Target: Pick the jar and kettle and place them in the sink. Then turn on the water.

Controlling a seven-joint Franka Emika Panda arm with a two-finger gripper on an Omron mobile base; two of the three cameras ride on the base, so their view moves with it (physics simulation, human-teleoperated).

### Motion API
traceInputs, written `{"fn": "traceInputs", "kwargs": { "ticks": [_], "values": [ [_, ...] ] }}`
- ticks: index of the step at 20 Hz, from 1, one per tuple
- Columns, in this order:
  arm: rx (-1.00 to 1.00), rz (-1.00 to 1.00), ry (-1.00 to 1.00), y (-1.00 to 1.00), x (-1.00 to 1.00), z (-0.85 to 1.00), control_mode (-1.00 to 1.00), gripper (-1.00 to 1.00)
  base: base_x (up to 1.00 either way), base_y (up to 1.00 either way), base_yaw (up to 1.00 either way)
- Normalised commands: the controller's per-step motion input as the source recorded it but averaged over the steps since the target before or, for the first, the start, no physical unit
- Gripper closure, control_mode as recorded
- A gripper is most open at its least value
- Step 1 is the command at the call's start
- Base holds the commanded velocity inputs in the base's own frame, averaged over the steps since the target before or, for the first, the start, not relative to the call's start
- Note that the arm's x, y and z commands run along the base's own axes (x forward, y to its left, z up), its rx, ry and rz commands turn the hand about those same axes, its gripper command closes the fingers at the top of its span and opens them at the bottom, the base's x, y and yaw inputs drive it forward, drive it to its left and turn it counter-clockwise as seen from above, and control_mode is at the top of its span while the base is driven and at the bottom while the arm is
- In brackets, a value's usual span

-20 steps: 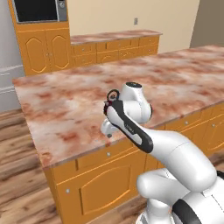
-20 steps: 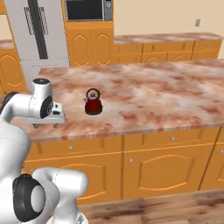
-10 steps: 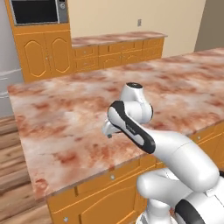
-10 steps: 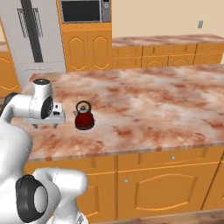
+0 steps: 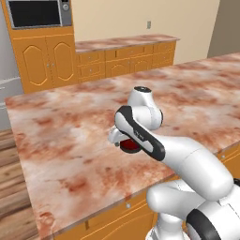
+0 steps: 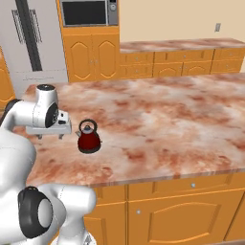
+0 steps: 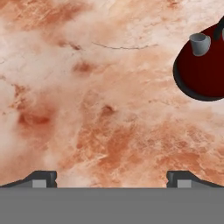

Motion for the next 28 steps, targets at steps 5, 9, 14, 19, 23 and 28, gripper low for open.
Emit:
{"fn": "traceInputs", "kwargs": {
  "ticks": [5, 9, 14, 19, 23, 28],
  "values": [
    [0.00, 0.00, 0.00, 0.00, 0.00, 0.00, 1.00, -1.00, 0.00, 0.00, 0.00],
    [0.00, 0.00, 0.00, 0.00, 0.00, 0.00, -1.00, -1.00, 0.00, 0.00, 0.00],
    [-0.09, -0.18, 0.34, 0.01, 0.31, 0.28, -1.00, -1.00, 0.00, 0.00, 0.00],
    [-0.10, -0.26, 0.17, 0.00, 0.97, 0.07, -1.00, -1.00, 0.00, 0.00, 0.00],
    [0.00, -0.32, -0.08, 0.00, 0.50, 0.00, -1.00, -1.00, 0.00, 0.00, 0.00],
    [0.00, -0.37, -0.18, 0.00, 0.43, -0.10, -1.00, -1.00, 0.00, 0.00, 0.00]
  ]
}}
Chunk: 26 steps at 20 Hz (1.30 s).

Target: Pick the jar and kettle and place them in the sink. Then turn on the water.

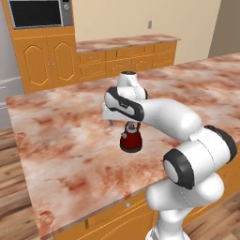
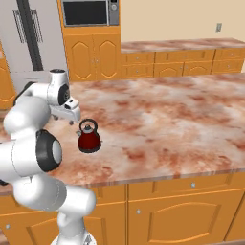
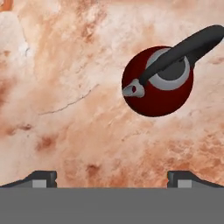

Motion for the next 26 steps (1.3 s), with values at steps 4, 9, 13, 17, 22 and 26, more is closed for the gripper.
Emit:
{"fn": "traceInputs", "kwargs": {
  "ticks": [4, 9, 13, 17, 22, 26],
  "values": [
    [0.00, -0.53, -0.04, -0.01, 0.27, 0.01, -1.00, -1.00, 0.00, 0.00, 0.00],
    [0.02, -0.48, 0.00, -0.19, 0.05, 0.07, -1.00, -1.00, 0.00, 0.00, 0.00],
    [0.00, -0.18, 0.18, -0.06, 0.10, 0.33, -1.00, -1.00, 0.00, 0.00, 0.00],
    [0.00, -0.16, 0.30, -0.26, 0.36, 0.20, -1.00, -1.00, 0.00, 0.00, 0.00],
    [0.00, 0.00, 0.07, -0.39, 0.38, -0.11, -1.00, -1.00, 0.00, 0.00, 0.00],
    [0.00, -0.02, 0.00, -0.23, 0.22, -0.31, -1.00, -1.00, 0.00, 0.00, 0.00]
  ]
}}
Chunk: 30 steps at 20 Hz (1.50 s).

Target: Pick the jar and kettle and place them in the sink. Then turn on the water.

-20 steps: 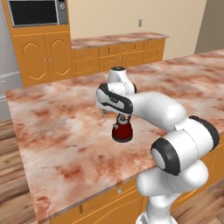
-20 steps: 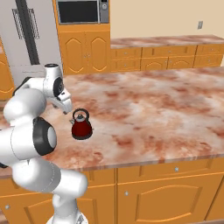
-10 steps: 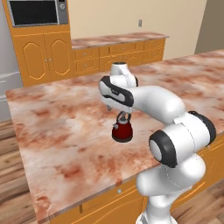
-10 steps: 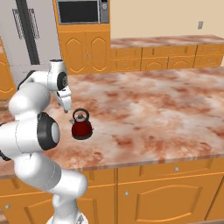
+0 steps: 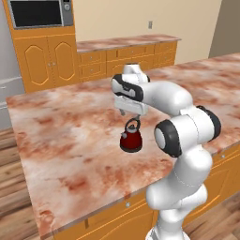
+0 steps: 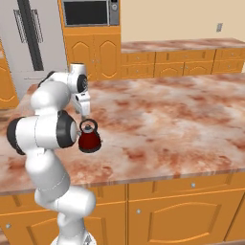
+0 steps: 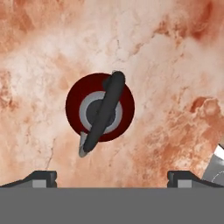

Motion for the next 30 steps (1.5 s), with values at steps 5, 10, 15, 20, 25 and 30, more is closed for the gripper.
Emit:
{"fn": "traceInputs", "kwargs": {
  "ticks": [5, 10, 15, 20, 25, 30],
  "values": [
    [0.00, -0.04, 0.00, -0.24, 0.44, -0.22, -1.00, -1.00, 0.00, 0.00, 0.00],
    [0.00, -0.17, 0.02, -0.18, 0.28, -0.03, -1.00, -1.00, 0.00, 0.00, 0.00],
    [0.00, -0.14, 0.10, -0.07, 0.05, 0.00, -1.00, -1.00, 0.00, 0.00, 0.00],
    [0.00, -0.18, 0.08, 0.00, -0.37, 0.00, -1.00, -1.00, 0.00, 0.00, 0.00],
    [0.00, -0.03, 0.01, 0.00, -0.02, -0.02, -1.00, -1.00, 0.00, 0.00, 0.00],
    [0.00, 0.00, -0.07, 0.01, 0.11, -0.27, -1.00, -1.00, 0.00, 0.00, 0.00]
  ]
}}
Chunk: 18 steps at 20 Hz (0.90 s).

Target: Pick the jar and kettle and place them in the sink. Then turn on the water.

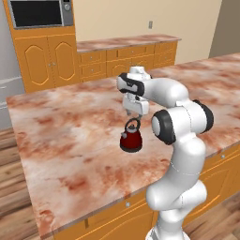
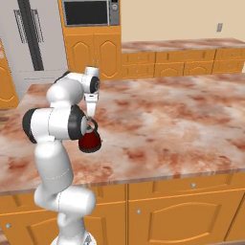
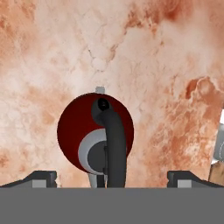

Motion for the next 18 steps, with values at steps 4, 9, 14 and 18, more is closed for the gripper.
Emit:
{"fn": "traceInputs", "kwargs": {
  "ticks": [4, 9, 14, 18],
  "values": [
    [0.00, 0.00, -0.05, 0.00, 0.20, -0.19, -1.00, -1.00, 0.00, 0.00, 0.00],
    [0.00, 0.00, 0.00, 0.00, 0.02, -0.03, -1.00, -1.00, 0.00, 0.00, 0.00],
    [0.00, 0.00, 0.00, 0.00, 0.00, -0.18, -1.00, -1.00, 0.00, 0.00, 0.00],
    [0.00, 0.00, 0.00, 0.00, 0.00, -0.10, -1.00, -1.00, 0.00, 0.00, 0.00]
  ]
}}
